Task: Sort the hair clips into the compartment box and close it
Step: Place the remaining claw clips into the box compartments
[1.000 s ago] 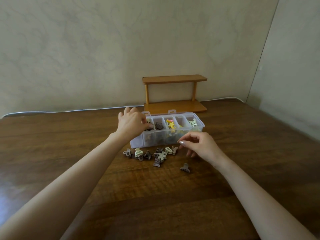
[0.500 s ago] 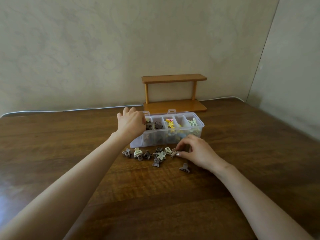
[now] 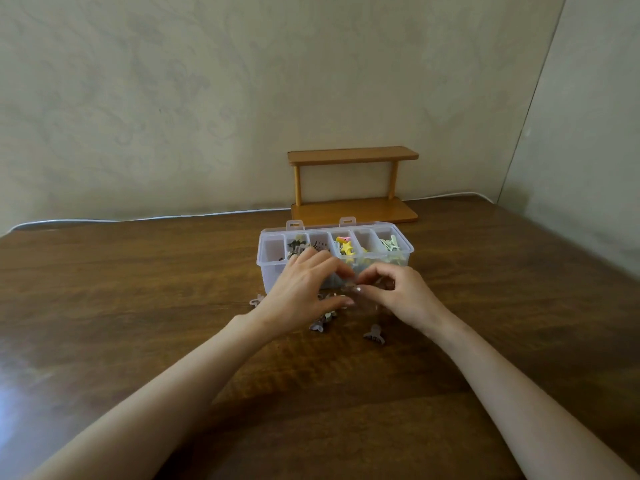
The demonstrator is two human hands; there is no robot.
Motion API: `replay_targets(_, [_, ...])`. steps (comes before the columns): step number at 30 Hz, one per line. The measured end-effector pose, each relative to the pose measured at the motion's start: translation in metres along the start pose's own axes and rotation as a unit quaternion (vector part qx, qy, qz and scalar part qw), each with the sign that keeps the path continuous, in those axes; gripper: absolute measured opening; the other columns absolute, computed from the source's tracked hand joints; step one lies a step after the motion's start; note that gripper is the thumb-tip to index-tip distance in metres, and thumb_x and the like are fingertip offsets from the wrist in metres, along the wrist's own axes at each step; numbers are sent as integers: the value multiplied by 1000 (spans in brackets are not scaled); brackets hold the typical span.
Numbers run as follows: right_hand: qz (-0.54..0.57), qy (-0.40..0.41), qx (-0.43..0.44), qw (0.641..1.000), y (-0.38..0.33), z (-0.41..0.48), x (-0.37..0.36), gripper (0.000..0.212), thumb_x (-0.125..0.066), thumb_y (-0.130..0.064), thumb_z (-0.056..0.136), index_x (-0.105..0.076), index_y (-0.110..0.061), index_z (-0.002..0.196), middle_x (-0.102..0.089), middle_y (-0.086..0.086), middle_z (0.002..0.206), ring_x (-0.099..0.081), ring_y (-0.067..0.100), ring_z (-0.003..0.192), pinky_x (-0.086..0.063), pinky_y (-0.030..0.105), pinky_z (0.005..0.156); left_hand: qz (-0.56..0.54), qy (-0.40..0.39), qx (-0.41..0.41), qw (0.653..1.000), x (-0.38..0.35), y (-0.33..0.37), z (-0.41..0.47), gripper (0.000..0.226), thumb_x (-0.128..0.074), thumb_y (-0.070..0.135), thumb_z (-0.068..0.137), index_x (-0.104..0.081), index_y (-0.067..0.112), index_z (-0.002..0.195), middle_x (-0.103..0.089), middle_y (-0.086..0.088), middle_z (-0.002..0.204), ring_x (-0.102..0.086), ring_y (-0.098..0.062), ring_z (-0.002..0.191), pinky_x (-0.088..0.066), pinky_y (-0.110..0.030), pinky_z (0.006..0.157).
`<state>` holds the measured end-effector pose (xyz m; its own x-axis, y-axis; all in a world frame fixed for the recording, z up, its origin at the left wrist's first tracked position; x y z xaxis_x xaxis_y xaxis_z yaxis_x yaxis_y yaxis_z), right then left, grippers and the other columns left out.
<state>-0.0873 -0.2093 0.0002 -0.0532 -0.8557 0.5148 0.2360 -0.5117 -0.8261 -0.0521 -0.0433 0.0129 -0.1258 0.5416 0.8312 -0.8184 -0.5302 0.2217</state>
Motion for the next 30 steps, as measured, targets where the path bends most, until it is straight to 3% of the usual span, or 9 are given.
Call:
replay_targets(4, [42,-19,-10,999,-1,0,-2,4,-66,-20,86,-68,-19,89,-65,-4,83,-59,2,68,-45,17,58,-4,42,-1,999,-4,-1,-5,22,-66,34,79,-62,25,99,-57,12,96,-44,-7,89,-33,-15,75])
replay_targets(8, [46,-9,-1,999,-1,-1,-3,8,-64,-22,87,-68,-21,94,-66,-6,87,-57,-5,62,-43,11,54,-1,83,15,996,0,-2,-9,25,-56,42,81,-63,21,91,-61,9,88,-48,-9,83,-41,-24,70])
replay_targets(15, [-161,-26,13,986,9,2,-11,32,-67,-35,84,-61,-32,115,-57,-8,97,-48,1,71,-37,16,65,57,280,191,939,32,-38,-15,20,-61,34,86,-66,17,94,-61,1,90,-45,-13,85,-41,-31,70])
replay_targets(18, [-211,-40,14,977,8,4,-15,35,-66,-41,83,-60,-34,117,-52,-11,95,-46,-2,70,-32,16,61,76,273,270,920,35,-54,-18,22,-61,33,87,-68,18,102,-58,-3,96,-39,-13,89,-39,-32,72])
replay_targets(21, [-232,-41,19,972,8,5,-17,33,-67,-43,82,-62,-33,113,-49,-10,93,-44,-2,71,-30,16,59,84,236,299,921,31,-62,-20,25,-59,29,89,-66,18,110,-61,-5,104,-46,-21,97,-40,-35,79])
replay_targets(26, [-237,-41,25,970,8,5,-18,21,-69,-38,81,-65,-29,100,-50,-11,92,-45,-3,70,-30,15,59,76,226,287,928,28,-61,-20,22,-57,25,90,-62,16,109,-63,-1,105,-49,-21,97,-39,-33,79])
replay_targets(30, [-228,-37,29,973,8,5,-18,23,-70,-38,81,-63,-31,101,-53,-11,94,-47,-3,73,-34,17,62,86,226,264,934,28,-56,-20,15,-58,25,89,-61,17,102,-62,0,105,-49,-21,95,-34,-29,77])
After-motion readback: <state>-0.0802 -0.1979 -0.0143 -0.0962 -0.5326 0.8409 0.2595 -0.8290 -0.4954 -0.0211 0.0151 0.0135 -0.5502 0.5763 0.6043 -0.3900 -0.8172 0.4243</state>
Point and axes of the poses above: each hand's wrist, its own z-axis towards the middle knuckle, its own x-axis out of the back of the hand, y = z × x, the point moved 3 cm from there along z, towards the middle knuckle
